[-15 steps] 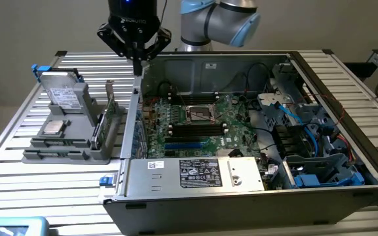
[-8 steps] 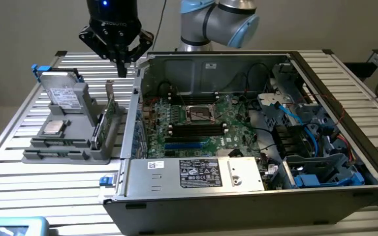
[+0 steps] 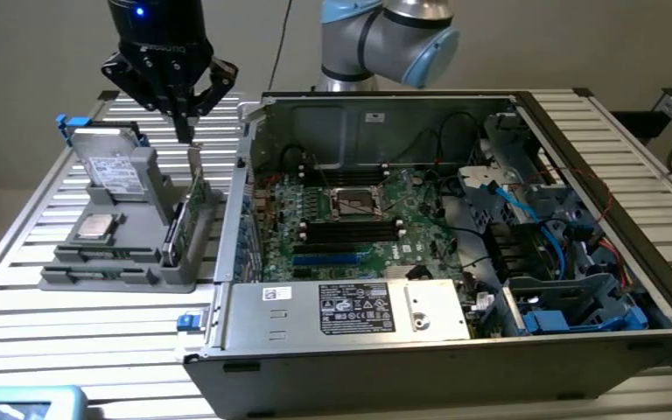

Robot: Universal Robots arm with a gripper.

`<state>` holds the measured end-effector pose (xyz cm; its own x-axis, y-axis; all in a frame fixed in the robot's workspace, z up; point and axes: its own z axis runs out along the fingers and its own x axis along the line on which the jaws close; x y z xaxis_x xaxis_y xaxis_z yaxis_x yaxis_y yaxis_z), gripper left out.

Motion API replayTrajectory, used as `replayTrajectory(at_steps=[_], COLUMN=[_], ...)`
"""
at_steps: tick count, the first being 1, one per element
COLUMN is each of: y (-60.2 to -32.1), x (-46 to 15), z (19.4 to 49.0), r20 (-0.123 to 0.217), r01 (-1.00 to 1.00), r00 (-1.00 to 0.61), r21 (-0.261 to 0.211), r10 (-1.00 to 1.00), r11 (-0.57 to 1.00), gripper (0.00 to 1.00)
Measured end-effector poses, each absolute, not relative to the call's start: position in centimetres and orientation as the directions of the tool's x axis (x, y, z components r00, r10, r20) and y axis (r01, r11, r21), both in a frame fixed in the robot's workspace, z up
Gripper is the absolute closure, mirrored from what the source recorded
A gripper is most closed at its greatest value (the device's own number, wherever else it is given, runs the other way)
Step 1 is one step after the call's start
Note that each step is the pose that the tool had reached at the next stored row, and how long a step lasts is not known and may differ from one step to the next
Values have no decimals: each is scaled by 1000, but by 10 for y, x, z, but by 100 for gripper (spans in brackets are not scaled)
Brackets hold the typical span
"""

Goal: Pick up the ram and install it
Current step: 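Reach for the ram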

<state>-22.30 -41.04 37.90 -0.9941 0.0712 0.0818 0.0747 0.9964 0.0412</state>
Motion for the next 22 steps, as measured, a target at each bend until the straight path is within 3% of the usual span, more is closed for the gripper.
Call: replayTrajectory(at_steps=[9, 17, 22], y=[-425, -438, -442], x=[-248, -263, -279], z=[373, 368, 362], r20=[77, 38, 31], r01=[75, 73, 72], r00=[-994, -997, -997], r21=[42, 44, 45], r10=[71, 71, 71], r11=[996, 996, 996], gripper=[89, 89, 89])
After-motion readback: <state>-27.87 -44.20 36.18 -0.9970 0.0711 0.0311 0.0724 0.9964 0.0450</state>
